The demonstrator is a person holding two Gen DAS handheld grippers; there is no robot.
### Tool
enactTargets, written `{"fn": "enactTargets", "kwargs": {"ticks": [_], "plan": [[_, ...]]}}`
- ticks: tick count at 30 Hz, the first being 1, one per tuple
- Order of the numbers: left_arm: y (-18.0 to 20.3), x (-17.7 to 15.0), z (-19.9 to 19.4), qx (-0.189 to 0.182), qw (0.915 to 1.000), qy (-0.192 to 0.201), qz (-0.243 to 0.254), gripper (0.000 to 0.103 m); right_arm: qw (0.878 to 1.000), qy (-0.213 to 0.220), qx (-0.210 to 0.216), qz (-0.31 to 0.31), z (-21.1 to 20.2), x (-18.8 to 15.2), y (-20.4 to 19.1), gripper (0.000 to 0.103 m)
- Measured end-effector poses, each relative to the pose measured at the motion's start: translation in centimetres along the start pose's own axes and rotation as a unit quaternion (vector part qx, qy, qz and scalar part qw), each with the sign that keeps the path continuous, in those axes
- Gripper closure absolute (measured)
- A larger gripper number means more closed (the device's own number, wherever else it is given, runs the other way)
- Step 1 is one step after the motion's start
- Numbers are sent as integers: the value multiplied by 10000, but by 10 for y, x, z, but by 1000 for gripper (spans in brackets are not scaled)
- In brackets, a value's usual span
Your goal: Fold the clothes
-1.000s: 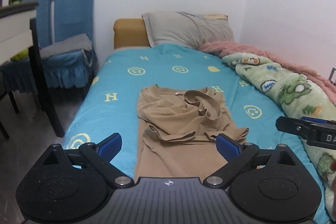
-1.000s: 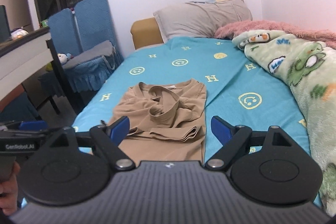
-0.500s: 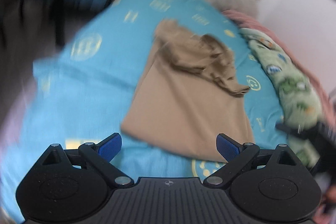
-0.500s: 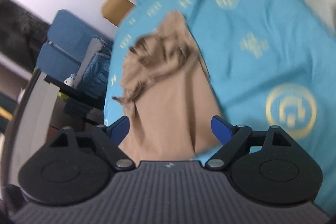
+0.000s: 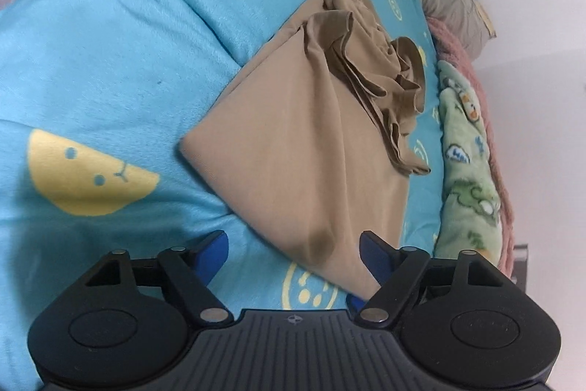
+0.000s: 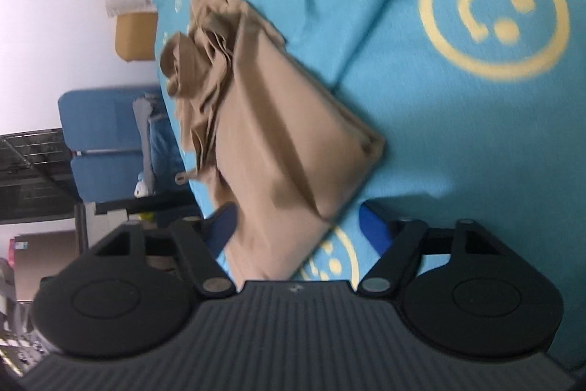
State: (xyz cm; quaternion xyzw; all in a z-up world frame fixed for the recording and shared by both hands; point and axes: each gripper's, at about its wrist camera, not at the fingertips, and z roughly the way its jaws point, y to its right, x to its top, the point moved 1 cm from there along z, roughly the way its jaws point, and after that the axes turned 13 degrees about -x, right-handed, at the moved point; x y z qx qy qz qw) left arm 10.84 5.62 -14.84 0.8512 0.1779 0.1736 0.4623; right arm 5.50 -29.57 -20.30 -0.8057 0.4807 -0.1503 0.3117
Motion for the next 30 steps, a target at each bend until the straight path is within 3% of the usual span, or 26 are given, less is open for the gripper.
{"fn": "enactTargets", "kwargs": {"ticks": [1,2,3,5,8,13,21,24,26,29,30], "plan": [[-2,2,0,-51,9999,82,-55,40,10000,68,-47,6,-1,1,0,64],[-3,4,0,-140,9997,173,-129,40,9999,126,-87,17,-2,2,1,83],[-5,5,-2,-245,9991,254,-214,40,9997,219,-86,-68,-4,2,-1,87],[-9,6,-5,-441,9975,396,-383,41,9986,417,-2,-313,-12,-1,-8,90],[-11,5,-4,-453,9972,414,-425,41,9940,705,291,-781,-26,-8,-24,91],[-12,-4,18,-607,9963,-17,-605,40,9855,1007,675,-1184,-43,-11,-38,93],[-10,6,1,-1174,9886,653,-676,44,9859,1166,827,-875,-55,3,-32,94],[-16,9,-2,-1058,9877,815,-814,56,9851,1229,773,-922,-54,5,-34,94],[-19,10,1,-922,9876,917,-879,71,9859,1215,715,-901,-55,8,-30,94],[-18,17,1,-851,9889,1016,-676,93,9858,1281,497,-963,-51,10,-30,94],[-15,17,0,-862,9890,1051,-587,94,9855,1300,457,-989,-50,10,-31,94]]}}
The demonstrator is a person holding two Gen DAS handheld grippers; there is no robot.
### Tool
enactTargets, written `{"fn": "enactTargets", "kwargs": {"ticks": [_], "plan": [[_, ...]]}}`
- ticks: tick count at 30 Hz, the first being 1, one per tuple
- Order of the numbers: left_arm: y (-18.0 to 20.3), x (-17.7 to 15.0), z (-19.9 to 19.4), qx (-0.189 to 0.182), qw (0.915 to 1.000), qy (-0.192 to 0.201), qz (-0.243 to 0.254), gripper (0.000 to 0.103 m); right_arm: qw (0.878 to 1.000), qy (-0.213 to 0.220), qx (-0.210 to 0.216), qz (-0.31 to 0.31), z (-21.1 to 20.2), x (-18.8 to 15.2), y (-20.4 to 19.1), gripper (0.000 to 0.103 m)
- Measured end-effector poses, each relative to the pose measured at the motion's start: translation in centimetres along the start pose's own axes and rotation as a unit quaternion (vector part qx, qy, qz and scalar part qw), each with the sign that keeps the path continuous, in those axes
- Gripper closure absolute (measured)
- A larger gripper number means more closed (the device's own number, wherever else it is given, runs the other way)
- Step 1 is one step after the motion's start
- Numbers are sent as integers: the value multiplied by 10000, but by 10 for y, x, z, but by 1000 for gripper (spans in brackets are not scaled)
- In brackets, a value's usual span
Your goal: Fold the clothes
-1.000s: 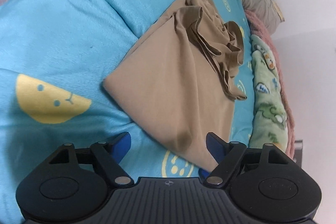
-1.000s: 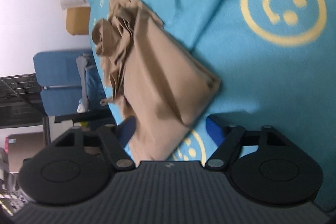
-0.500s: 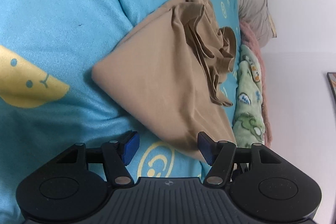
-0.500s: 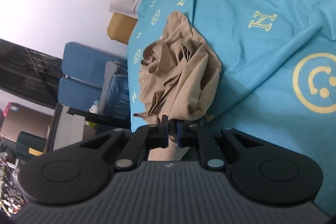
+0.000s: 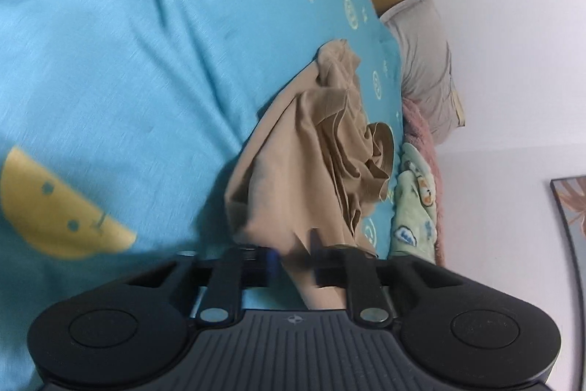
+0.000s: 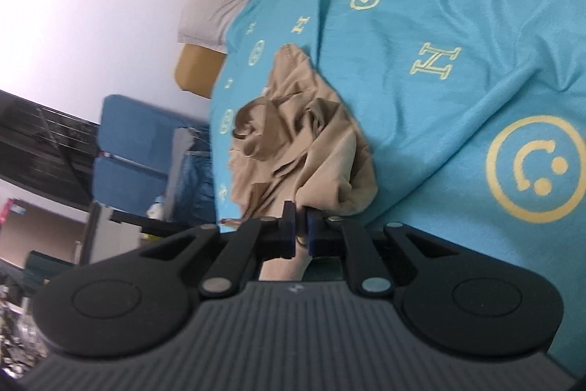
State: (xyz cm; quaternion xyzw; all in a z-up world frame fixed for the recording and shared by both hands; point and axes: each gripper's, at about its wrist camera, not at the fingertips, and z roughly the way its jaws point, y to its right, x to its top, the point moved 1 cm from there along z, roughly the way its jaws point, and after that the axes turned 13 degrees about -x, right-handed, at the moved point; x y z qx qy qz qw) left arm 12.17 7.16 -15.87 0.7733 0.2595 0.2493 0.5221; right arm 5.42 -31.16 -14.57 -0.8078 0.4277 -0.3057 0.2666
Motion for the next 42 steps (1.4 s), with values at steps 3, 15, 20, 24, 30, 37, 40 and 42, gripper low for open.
{"fn": "enactTargets", "kwargs": {"ticks": [3,15,20,24,30,37,40,42], "plan": [[13,0,-6,-129,9993,93,327,96,9998,126,1,-132,1,2,-4,94],[109,-44,-89,-805,9807,440,1726,99,9921,906,618,-612,-79,-5,-38,95],[131,-98,-152,-689,9781,344,1936,99,9915,845,644,-746,-146,-26,-26,95],[112,-140,-206,-478,9887,251,1398,99,9960,410,421,-667,-186,-51,1,95],[99,-160,-214,-164,9860,406,1607,99,9969,444,287,-581,-183,-63,10,95],[146,-85,-128,317,9790,567,1932,98,9938,838,64,-729,-115,-21,-49,95],[157,-45,-77,658,9779,277,1965,97,9938,885,-260,-628,-79,1,-72,95],[155,-19,-44,945,9772,88,1901,97,9931,897,-493,-575,-54,14,-86,94]]}}
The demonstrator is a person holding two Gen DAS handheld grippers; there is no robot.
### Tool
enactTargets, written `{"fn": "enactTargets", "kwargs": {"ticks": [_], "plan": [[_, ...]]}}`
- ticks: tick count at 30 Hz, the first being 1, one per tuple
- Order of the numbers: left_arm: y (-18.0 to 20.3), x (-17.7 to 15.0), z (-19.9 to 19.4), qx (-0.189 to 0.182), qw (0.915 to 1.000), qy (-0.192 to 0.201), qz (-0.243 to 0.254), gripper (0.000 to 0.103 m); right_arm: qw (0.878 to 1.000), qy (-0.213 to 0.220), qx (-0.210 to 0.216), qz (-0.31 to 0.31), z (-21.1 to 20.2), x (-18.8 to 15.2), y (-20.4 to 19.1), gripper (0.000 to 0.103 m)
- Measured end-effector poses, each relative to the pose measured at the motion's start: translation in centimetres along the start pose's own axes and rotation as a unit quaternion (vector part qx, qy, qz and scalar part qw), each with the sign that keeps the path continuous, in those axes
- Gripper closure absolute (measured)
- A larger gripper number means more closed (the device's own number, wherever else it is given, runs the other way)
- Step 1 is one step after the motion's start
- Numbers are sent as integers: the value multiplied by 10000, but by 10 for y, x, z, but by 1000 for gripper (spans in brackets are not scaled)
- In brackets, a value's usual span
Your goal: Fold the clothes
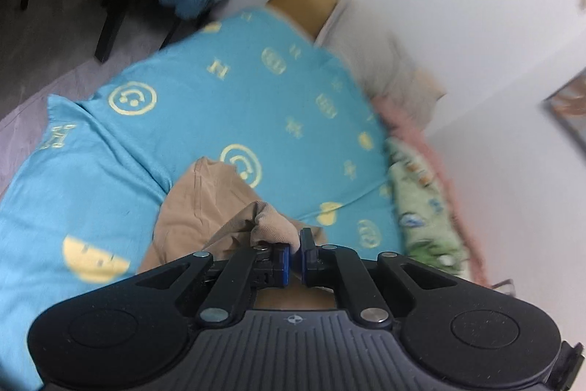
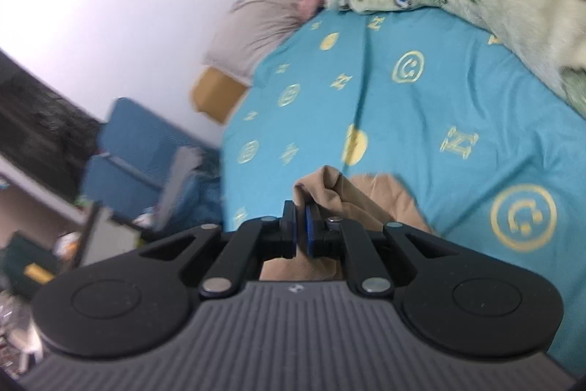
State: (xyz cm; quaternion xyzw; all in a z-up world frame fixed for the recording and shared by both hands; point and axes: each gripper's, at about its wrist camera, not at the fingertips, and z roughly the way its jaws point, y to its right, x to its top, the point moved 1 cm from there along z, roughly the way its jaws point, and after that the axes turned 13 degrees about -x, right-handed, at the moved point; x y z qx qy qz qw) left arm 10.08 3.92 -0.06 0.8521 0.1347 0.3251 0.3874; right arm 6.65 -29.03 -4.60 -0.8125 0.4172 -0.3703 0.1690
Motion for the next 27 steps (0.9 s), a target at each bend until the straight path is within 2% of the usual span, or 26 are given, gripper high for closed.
{"fn": "enactTargets", "kwargs": {"ticks": [5,9,13,17,21,24,27], "plan": [[-29,34,65,270,9995,-123,61,97,9993,-115,-324,-162,66,6,-19,94],[-59,33,99,225,9996,-11,190,97,9987,-170,-341,-346,106,5,-18,94],[-79,36,125,272,9993,-85,244,97,9977,-238,-391,-510,135,2,-17,93],[-87,45,141,355,9976,-264,528,96,9961,-54,-486,-737,148,3,-18,93],[-103,47,150,337,9976,-436,427,96,9942,209,-588,-880,148,10,-13,93],[-98,46,153,301,9963,-474,645,94,9931,303,-522,-1004,145,13,-10,93],[-89,43,151,225,9940,-507,946,78,9914,268,-336,-1236,140,11,-13,92]]}}
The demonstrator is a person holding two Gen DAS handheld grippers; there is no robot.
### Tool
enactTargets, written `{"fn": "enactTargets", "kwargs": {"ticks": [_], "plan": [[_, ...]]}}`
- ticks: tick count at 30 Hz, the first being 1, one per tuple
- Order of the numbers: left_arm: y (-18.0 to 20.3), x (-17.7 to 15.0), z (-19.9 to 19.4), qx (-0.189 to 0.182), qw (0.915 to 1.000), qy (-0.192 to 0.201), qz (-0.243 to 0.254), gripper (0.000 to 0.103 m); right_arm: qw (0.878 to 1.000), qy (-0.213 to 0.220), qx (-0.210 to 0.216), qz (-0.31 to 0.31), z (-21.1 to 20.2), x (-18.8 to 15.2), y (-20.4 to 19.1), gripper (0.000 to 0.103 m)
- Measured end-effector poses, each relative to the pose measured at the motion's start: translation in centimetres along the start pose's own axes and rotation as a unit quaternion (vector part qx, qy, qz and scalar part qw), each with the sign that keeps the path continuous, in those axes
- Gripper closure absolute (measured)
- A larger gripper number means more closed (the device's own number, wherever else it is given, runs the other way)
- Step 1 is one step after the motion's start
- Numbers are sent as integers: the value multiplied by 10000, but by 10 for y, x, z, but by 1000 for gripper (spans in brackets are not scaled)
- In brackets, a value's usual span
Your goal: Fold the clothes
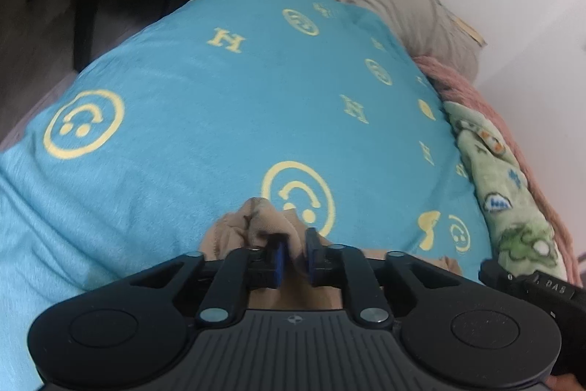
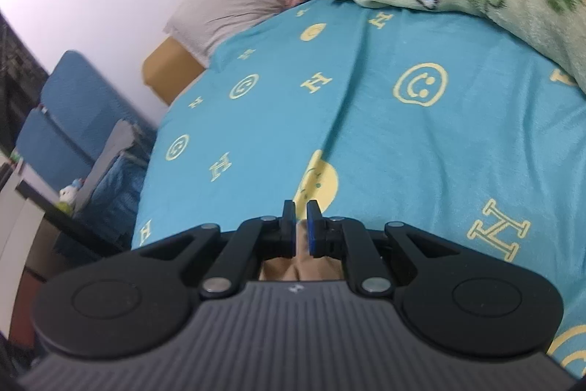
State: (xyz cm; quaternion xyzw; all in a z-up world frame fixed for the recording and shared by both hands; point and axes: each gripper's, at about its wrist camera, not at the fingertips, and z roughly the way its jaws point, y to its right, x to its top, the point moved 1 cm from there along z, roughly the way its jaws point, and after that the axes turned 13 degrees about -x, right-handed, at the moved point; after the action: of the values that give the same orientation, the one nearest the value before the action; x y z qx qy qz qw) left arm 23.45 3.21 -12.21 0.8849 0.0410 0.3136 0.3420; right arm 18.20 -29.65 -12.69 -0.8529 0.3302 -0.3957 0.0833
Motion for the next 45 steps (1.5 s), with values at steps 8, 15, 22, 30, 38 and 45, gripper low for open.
{"fn": "enactTargets", "kwargs": {"ticks": [8,15,22,30,38,45], "plan": [[42,-24,2,540,9894,-91,1343,57,9856,-168,352,-1645,-17,-22,-33,78],[54,-41,7,617,9807,-143,1849,29,9835,249,318,-1766,-26,-32,-33,25],[73,-49,-24,632,9702,200,2330,5,9811,289,503,-1845,-52,-37,-29,37],[57,-74,-14,890,9693,-378,2262,5,9710,-218,317,-2360,-34,-62,-36,42],[51,-81,-31,861,9757,-493,1952,7,9749,-578,151,-2143,-27,-68,-25,43],[67,-108,-55,1091,9702,-626,2071,7,9688,-791,78,-2346,-51,-86,-17,43]]}}
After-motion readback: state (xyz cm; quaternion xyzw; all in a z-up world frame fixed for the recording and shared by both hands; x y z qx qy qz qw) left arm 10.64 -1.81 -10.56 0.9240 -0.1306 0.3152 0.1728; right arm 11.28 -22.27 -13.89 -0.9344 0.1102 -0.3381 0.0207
